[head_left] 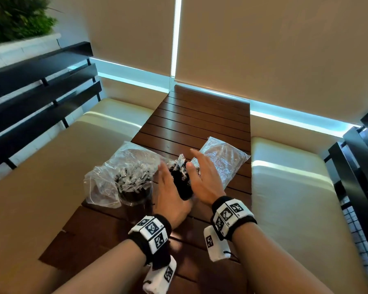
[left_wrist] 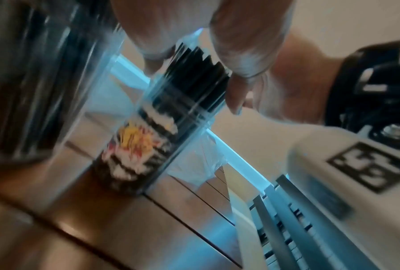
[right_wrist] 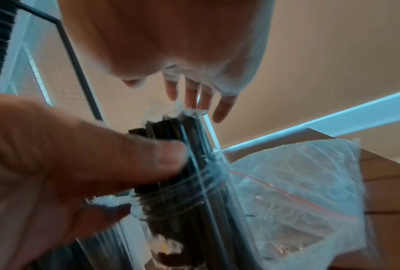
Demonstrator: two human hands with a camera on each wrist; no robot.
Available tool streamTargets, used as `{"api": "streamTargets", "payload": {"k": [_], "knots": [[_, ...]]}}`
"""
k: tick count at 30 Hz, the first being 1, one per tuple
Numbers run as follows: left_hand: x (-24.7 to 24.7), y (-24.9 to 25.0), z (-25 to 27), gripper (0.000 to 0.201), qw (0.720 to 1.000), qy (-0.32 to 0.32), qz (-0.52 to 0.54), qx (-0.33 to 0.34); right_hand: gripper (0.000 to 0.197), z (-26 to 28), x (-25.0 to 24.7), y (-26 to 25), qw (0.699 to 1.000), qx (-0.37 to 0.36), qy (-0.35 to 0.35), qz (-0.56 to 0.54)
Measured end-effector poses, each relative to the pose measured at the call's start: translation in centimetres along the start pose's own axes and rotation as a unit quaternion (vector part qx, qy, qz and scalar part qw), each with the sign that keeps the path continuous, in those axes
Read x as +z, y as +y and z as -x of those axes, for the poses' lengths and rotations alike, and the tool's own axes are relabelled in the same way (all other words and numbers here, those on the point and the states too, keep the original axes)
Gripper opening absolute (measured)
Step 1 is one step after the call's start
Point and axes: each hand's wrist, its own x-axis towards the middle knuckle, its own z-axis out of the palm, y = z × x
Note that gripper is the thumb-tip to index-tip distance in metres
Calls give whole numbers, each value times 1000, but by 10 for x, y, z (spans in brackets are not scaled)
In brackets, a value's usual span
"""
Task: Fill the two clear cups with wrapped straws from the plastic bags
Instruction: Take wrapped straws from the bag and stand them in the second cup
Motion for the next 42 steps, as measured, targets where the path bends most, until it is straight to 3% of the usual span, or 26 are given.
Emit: {"api": "streamTargets", "payload": {"k": [2, 5, 9, 13, 17, 24, 28, 31, 38, 42], "knots": [[10, -5, 4, 138, 997, -16, 38, -58, 52, -7, 9, -6, 997, -10, -63, 45], [9, -9, -5, 131, 996, -21, 44, -75, 54, -7, 16, -5, 991, 2, -76, 111], [1, -11, -20, 87, 998, -41, 29, -34, 59, -12, 14, -8, 976, -30, -93, 196], [3, -18, -23, 90, 997, -65, 23, -23, 53, -22, 18, -14, 959, -53, -130, 246], [6, -27, -28, 75, 998, -65, 7, -25, 45, -19, 28, -15, 958, -44, -107, 264], [5, -26, -27, 107, 997, -75, 7, 17, 51, -15, 23, -28, 948, -15, -134, 287], [1, -25, -25, 96, 997, -74, 12, -17, 63, -25, 17, -34, 929, 50, -234, 282], [4, -24, -24, 93, 997, -77, 16, -20, 66, -24, 27, -32, 945, 57, -174, 271], [7, -34, -26, 103, 996, -88, 21, -6, 62, -12, 44, -25, 937, 36, -99, 334], [4, -33, -29, 102, 996, -89, 4, -1, 62, -19, 37, -24, 958, 30, -117, 259]]}}
